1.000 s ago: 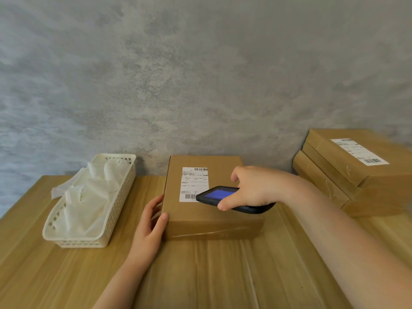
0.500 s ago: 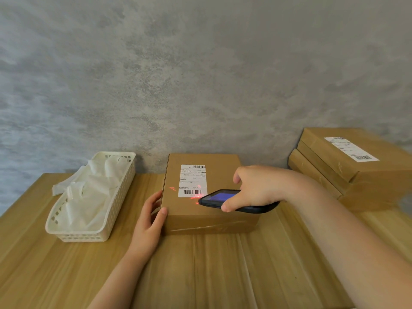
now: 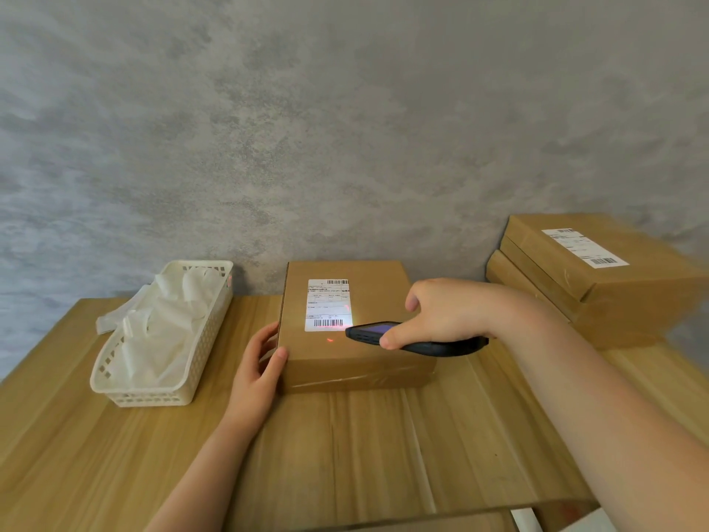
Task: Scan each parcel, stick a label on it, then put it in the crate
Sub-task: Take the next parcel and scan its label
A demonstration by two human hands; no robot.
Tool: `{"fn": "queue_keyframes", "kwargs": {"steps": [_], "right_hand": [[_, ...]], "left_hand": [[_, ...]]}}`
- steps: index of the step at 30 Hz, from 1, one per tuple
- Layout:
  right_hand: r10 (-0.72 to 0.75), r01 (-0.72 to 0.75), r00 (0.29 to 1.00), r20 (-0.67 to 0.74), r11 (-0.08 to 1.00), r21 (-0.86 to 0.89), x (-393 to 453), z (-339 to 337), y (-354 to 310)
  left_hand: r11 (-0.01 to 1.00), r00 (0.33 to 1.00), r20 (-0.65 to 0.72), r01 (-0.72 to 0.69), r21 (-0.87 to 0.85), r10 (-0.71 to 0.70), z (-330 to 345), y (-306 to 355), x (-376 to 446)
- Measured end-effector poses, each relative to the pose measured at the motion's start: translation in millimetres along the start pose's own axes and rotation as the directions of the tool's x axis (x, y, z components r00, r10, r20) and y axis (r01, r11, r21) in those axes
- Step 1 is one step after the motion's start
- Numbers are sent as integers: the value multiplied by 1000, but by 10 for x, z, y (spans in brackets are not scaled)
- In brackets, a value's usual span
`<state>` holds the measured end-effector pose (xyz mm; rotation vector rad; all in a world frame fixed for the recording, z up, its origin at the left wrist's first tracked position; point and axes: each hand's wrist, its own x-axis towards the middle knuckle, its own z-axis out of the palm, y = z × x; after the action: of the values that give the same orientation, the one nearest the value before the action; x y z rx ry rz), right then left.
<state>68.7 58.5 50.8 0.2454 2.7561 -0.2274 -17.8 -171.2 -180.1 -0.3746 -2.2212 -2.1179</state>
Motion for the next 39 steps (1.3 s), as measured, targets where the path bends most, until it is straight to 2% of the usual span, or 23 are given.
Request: {"fn": "queue_keyframes", "kwargs": {"steps": [20,39], "right_hand": [[-31,31,999,-20,999,12,-164,37,41],[-38,39,999,-35,999,16,-118,24,36]], "left_hand": [[1000,999,-47,-21,8,21,-18,-46,35],[1000,1000,-19,-24,3,24,-12,-67,70]]}}
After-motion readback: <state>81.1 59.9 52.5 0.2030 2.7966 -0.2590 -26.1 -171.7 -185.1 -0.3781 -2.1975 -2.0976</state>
